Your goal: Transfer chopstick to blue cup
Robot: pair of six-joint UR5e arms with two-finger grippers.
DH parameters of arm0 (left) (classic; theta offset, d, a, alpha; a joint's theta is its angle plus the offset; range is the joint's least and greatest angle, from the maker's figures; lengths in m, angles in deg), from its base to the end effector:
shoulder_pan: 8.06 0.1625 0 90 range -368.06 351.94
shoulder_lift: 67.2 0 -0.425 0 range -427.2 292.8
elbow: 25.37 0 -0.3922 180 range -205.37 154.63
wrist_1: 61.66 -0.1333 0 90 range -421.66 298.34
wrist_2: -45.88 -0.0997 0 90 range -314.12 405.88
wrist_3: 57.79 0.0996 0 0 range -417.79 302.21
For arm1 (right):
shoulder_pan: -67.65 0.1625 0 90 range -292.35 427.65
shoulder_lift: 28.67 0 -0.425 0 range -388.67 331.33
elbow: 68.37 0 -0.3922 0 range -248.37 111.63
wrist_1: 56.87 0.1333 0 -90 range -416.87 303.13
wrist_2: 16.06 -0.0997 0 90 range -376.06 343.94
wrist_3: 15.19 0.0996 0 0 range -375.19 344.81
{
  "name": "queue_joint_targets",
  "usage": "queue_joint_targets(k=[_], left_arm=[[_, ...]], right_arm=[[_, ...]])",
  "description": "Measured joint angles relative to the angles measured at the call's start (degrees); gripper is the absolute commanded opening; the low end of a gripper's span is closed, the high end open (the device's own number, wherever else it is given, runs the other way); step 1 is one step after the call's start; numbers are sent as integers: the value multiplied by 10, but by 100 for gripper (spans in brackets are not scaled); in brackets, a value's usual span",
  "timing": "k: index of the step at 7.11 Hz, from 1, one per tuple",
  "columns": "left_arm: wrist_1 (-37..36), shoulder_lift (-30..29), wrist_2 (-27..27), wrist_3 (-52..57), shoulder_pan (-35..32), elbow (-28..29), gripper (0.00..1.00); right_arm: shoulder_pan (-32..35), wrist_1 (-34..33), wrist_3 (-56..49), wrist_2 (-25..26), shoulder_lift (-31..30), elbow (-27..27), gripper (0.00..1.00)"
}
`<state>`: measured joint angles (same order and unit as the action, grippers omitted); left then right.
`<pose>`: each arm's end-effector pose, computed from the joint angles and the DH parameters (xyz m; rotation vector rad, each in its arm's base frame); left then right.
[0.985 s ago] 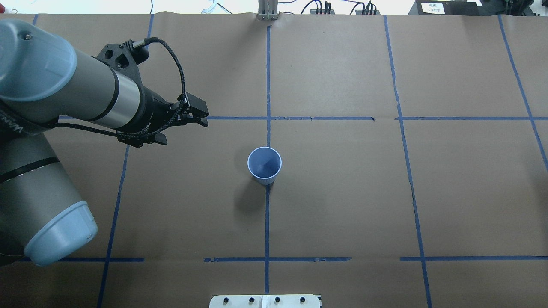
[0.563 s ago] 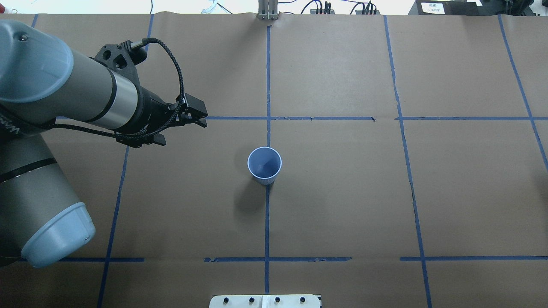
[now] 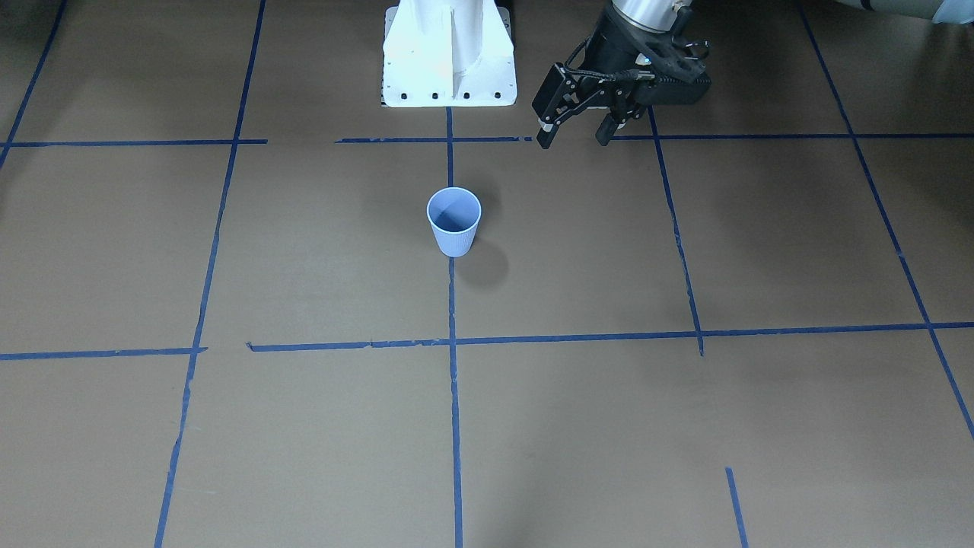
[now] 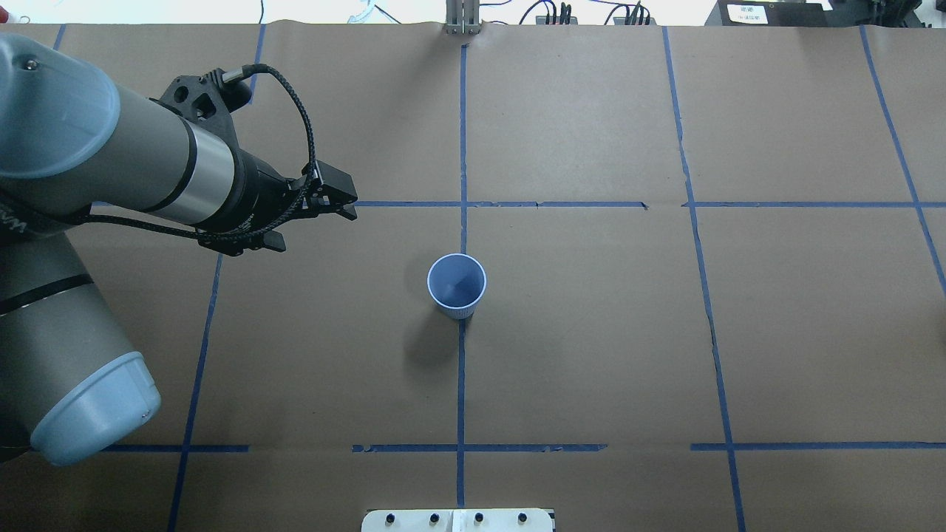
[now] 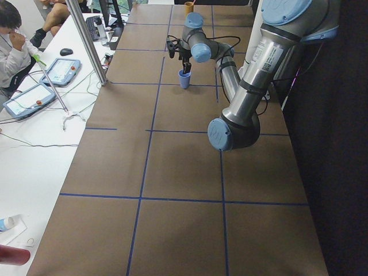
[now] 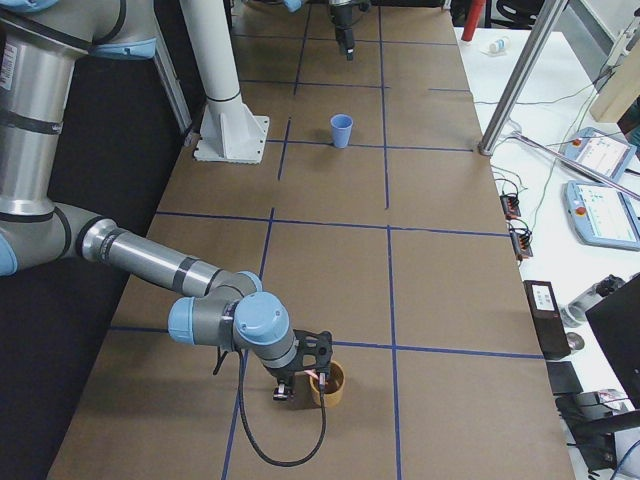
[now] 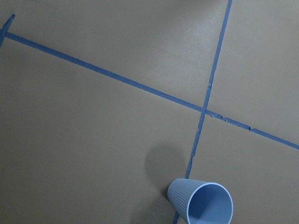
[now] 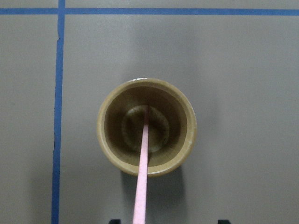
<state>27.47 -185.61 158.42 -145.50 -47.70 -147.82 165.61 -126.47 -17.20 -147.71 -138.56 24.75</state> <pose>0.3418 -0.4067 0.1534 0.0368 1.0975 -0.3798 0.1129 -0.3226 0.7433 0.1235 -0.7188 0.0762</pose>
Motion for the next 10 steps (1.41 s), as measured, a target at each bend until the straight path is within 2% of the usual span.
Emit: queue_joint_targets(k=[3, 4, 6, 7, 10], left_arm=[[0, -1, -1, -1, 1, 0, 100], [0, -1, -1, -2, 1, -1, 100], [1, -1, -1, -2, 1, -1, 100], [0, -1, -1, -2, 1, -1, 100], [0, 2, -1, -2, 1, -4, 100]], right_arm=[[0, 65, 18, -1, -11, -2, 63], [0, 78, 29, -2, -13, -2, 50], [0, 92, 42, -3, -14, -2, 9], [0, 94, 44, -3, -15, -2, 1], [0, 97, 45, -3, -14, 3, 0]])
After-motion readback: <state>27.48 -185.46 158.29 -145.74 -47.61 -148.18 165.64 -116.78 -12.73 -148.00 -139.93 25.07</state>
